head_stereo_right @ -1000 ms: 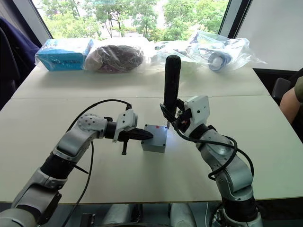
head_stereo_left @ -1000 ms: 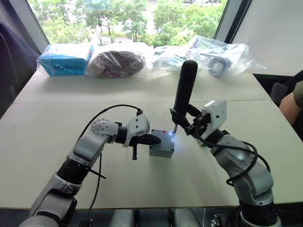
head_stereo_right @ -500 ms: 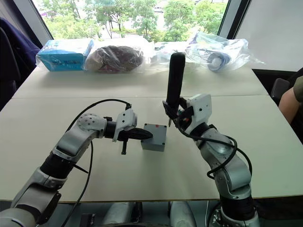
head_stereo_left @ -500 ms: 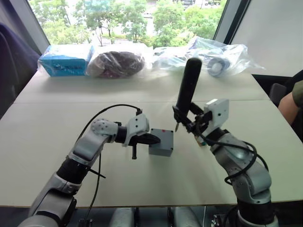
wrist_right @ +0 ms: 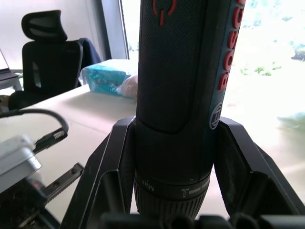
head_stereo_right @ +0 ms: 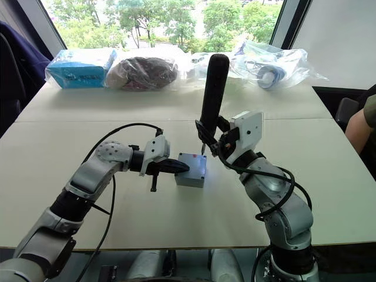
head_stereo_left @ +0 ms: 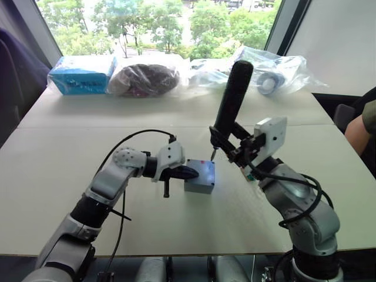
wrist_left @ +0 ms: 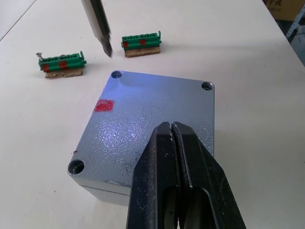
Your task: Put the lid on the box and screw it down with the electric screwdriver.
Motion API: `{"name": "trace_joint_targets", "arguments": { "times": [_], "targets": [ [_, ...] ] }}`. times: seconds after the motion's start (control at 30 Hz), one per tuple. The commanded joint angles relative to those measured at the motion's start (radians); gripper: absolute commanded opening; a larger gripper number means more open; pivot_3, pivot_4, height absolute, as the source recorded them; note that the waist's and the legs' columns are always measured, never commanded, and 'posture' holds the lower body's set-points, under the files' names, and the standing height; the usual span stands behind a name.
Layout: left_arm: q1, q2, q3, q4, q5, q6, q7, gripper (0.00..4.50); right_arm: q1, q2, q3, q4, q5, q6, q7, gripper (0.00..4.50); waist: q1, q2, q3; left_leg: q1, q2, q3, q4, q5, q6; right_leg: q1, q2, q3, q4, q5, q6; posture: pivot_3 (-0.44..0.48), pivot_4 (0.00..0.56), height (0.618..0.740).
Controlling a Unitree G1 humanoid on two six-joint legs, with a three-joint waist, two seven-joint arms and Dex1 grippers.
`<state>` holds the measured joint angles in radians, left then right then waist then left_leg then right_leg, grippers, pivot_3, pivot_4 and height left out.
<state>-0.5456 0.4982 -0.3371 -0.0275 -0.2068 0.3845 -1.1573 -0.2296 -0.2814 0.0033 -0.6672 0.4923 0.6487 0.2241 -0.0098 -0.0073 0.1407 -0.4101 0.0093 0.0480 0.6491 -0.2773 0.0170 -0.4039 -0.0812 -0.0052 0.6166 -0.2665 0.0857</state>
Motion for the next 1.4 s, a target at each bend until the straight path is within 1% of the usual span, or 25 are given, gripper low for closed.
{"name": "trace_joint_targets", "arguments": {
  "times": [0.03,0.3,0.67,0.77,0.87,0.93,1.03,1.07,1.17,1.4],
  "targets": [
    [0.038,0.015,-0.066,0.066,0.053,0.03,-0.004,0.0,-0.006,0.006,-0.006,-0.028,-0.022,-0.063,0.006,1.77,0.0,0.0,0.0,0.0,0.0,0.0,0.0,0.0,0.0,0.0,0.0,0.0,0.0,0.0,0.0,0.0,0.15,0.74],
    [0.039,0.021,-0.063,0.065,0.053,0.03,-0.005,0.0,0.026,0.0,0.001,0.007,-0.057,-0.102,0.027,1.77,0.0,0.0,0.0,0.001,0.0,0.0,0.001,0.0,0.0,0.0,0.001,0.0,0.002,0.0,0.001,0.0,0.15,0.74],
    [0.039,0.019,-0.066,0.066,0.054,0.029,-0.005,0.0,0.042,0.021,0.027,0.059,-0.099,-0.142,0.034,1.77,0.0,-0.001,0.0,0.002,0.0,0.0,0.002,0.0,0.0,0.001,0.002,0.0,0.003,0.0,0.001,0.0,0.15,0.74],
    [0.041,0.02,-0.068,0.064,0.055,0.03,-0.005,0.0,0.062,0.007,0.057,0.095,-0.135,-0.13,0.035,1.77,-0.001,-0.002,-0.001,0.002,0.0,0.0,0.002,0.0,0.0,0.002,0.002,0.0,0.004,0.0,0.001,0.0,0.15,0.74],
    [0.045,0.021,-0.071,0.062,0.057,0.031,-0.004,0.0,0.078,-0.004,0.086,0.147,-0.181,-0.111,0.025,1.77,-0.001,-0.004,-0.002,0.005,0.0,0.0,0.002,0.0,0.0,0.004,0.002,0.0,0.003,0.0,0.001,0.0,0.15,0.74],
    [0.046,0.021,-0.073,0.06,0.058,0.032,-0.003,0.0,0.092,0.013,0.085,0.184,-0.187,-0.111,0.014,1.77,-0.001,-0.007,-0.004,0.008,0.001,0.0,0.001,0.0,0.0,0.007,0.003,0.0,0.003,0.0,0.0,0.0,0.15,0.74],
    [0.047,0.02,-0.074,0.058,0.057,0.034,-0.001,0.0,0.109,0.029,0.079,0.217,-0.196,-0.128,0.006,1.77,-0.001,-0.01,-0.006,0.018,0.002,0.0,-0.001,0.0,0.0,0.016,0.002,0.0,0.001,-0.002,-0.003,0.0,0.15,0.74],
    [0.048,0.02,-0.074,0.058,0.056,0.035,0.0,0.0,0.115,0.031,0.081,0.229,-0.203,-0.137,0.006,1.77,-0.001,-0.011,-0.007,0.02,0.002,0.0,-0.001,0.0,0.0,0.016,0.0,0.0,0.0,-0.002,-0.003,0.0,0.15,0.74],
    [0.052,0.021,-0.074,0.057,0.057,0.035,0.001,0.0,0.13,0.037,0.084,0.259,-0.211,-0.16,0.007,1.77,-0.001,-0.014,-0.013,0.02,0.003,-0.001,-0.001,0.0,0.0,0.016,-0.001,0.0,0.0,-0.002,-0.003,0.0,0.15,0.74],
    [0.059,0.022,-0.076,0.051,0.057,0.037,0.006,0.0,0.134,0.028,0.121,0.301,-0.271,-0.181,-0.006,1.77,-0.002,-0.013,-0.023,0.02,0.003,-0.001,-0.003,-0.001,-0.001,0.015,-0.006,0.0,-0.001,-0.002,-0.004,0.0,0.15,0.74]
  ]
}}
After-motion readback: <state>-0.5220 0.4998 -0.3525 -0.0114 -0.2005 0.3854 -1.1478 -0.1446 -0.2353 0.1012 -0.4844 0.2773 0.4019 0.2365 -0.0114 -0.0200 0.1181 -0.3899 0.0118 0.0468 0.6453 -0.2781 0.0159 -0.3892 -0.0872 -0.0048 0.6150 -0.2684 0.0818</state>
